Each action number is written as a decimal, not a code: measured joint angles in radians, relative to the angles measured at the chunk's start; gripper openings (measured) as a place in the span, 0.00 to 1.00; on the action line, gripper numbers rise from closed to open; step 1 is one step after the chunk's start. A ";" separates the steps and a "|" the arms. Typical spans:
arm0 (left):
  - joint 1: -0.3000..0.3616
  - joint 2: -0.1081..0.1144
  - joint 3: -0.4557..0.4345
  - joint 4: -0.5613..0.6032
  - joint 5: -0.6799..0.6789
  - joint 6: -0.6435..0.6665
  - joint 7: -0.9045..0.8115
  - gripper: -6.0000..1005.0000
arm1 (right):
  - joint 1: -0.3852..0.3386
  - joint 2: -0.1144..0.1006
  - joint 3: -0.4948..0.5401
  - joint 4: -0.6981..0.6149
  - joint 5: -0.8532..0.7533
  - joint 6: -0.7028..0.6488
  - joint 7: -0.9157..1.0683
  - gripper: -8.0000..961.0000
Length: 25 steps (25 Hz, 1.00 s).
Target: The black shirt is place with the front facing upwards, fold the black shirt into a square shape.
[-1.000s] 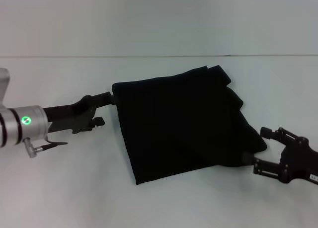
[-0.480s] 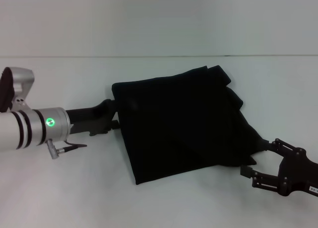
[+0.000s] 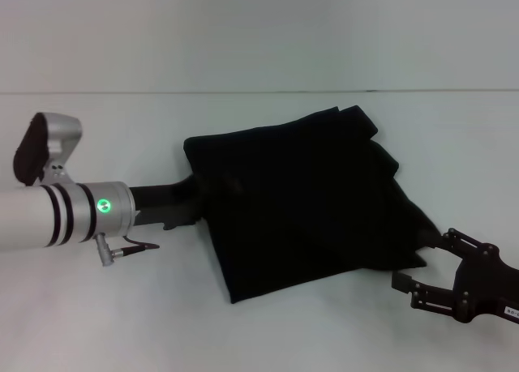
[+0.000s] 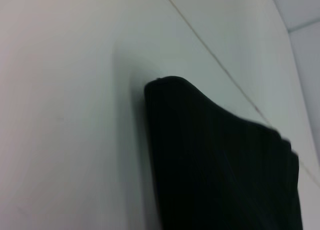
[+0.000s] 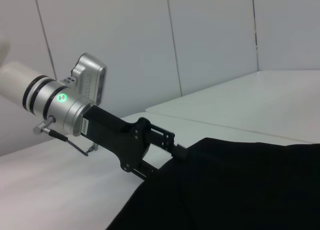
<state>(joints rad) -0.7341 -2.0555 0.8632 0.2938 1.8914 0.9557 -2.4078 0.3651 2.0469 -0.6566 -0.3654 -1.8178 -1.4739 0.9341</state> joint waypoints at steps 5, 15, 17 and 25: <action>-0.004 -0.003 0.045 0.013 -0.001 -0.005 0.004 0.77 | 0.000 0.001 0.004 0.001 0.000 -0.006 0.001 0.98; -0.001 -0.002 0.042 0.021 -0.001 -0.007 0.006 0.36 | 0.000 0.001 0.008 0.002 0.000 -0.006 0.002 0.98; 0.001 -0.001 0.042 0.027 -0.001 -0.006 0.008 0.31 | 0.001 0.001 0.008 0.002 0.000 -0.006 0.003 0.98; 0.002 0.022 0.043 0.046 0.000 0.006 0.012 0.12 | 0.004 0.001 0.021 0.000 0.008 -0.006 0.005 0.98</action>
<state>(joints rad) -0.7319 -2.0339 0.9063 0.3399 1.8915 0.9619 -2.3953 0.3695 2.0482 -0.6359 -0.3652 -1.8099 -1.4804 0.9388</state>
